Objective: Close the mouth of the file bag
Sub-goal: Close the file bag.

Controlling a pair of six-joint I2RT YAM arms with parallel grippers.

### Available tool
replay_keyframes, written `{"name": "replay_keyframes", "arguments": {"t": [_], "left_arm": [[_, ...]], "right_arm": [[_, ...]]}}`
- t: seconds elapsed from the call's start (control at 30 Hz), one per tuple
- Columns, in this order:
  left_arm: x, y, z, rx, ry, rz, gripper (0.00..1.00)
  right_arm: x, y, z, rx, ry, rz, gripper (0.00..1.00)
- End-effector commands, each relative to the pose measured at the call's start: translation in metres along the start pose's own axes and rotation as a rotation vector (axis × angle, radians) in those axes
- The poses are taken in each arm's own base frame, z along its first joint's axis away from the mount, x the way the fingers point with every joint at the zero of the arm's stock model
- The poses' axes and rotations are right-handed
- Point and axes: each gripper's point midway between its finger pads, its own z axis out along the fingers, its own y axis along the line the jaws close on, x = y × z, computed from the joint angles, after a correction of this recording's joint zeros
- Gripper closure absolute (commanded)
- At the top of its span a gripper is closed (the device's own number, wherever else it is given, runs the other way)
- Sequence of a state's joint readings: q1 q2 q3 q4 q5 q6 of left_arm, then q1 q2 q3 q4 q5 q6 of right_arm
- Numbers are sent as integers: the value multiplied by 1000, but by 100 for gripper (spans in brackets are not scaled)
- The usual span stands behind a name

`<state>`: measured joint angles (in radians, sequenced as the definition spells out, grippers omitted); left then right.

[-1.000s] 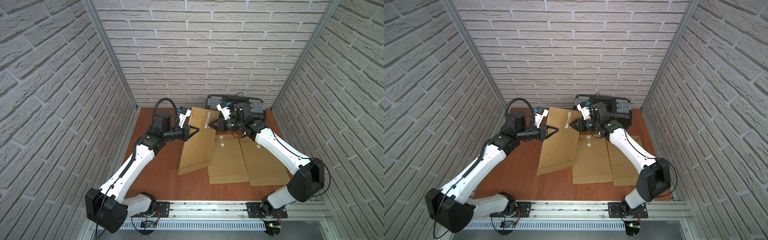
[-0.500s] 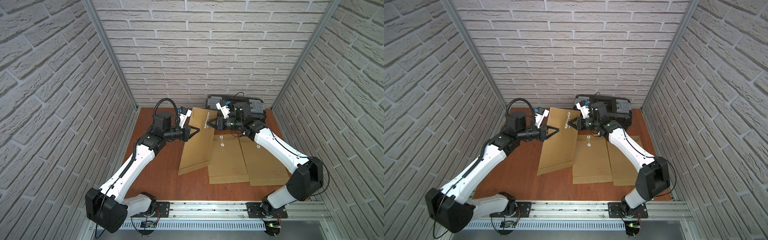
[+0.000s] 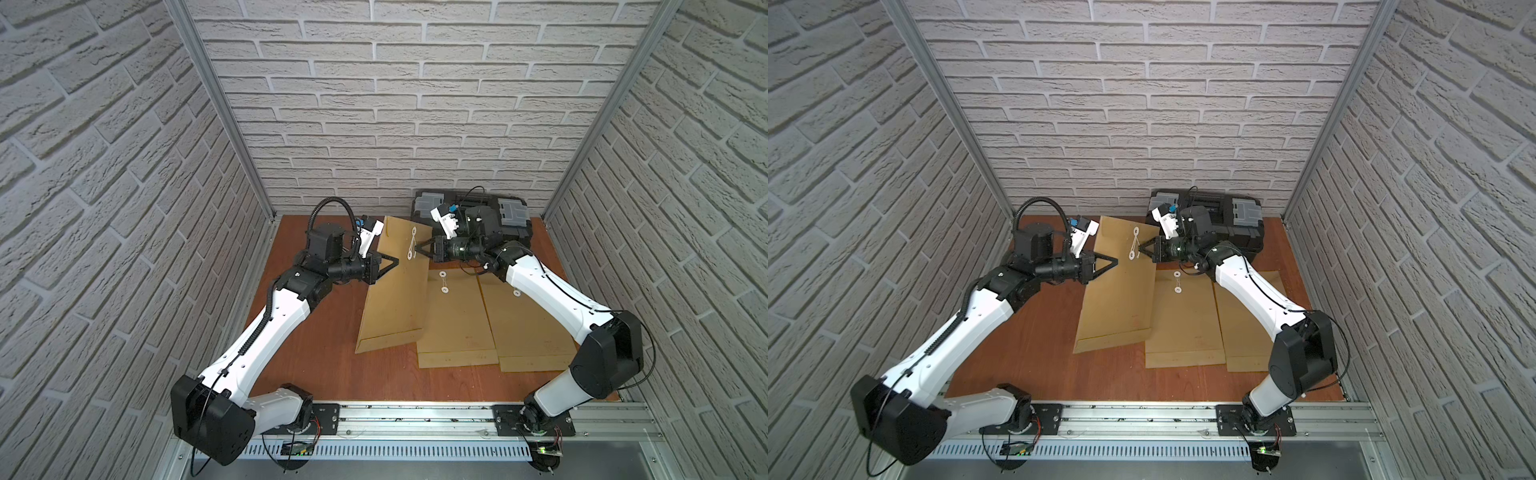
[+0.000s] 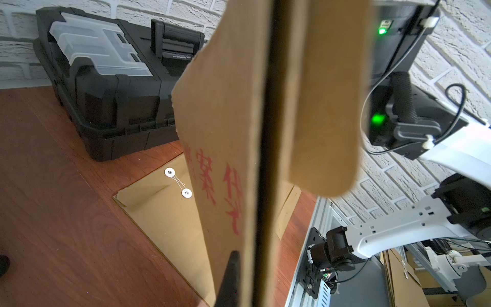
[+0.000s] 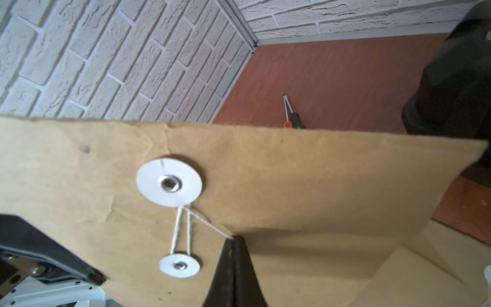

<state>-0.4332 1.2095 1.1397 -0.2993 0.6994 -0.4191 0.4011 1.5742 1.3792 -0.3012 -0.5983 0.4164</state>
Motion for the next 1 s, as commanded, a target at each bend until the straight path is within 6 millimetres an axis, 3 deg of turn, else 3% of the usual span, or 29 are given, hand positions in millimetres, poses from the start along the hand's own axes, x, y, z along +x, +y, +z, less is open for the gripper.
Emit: {"name": "replay_keyframes", "arguments": {"t": [0.0,0.4,0.73,0.97], "left_arm": [[-20,-9,-8,15,-61,76,100],[-14,-5,-4,22,-48,71,100],[-4,-5,1,44,-26,70,100],[8,-3,9,61,26,81,100]], "right_arm": [[-6,5,-21,67,-14,-78,97],[-20,3,-54,230,-6,-162,97],[-27,-21,-50,356,46,-189,97],[-47,-15,-44,368,64,-223,97]]}}
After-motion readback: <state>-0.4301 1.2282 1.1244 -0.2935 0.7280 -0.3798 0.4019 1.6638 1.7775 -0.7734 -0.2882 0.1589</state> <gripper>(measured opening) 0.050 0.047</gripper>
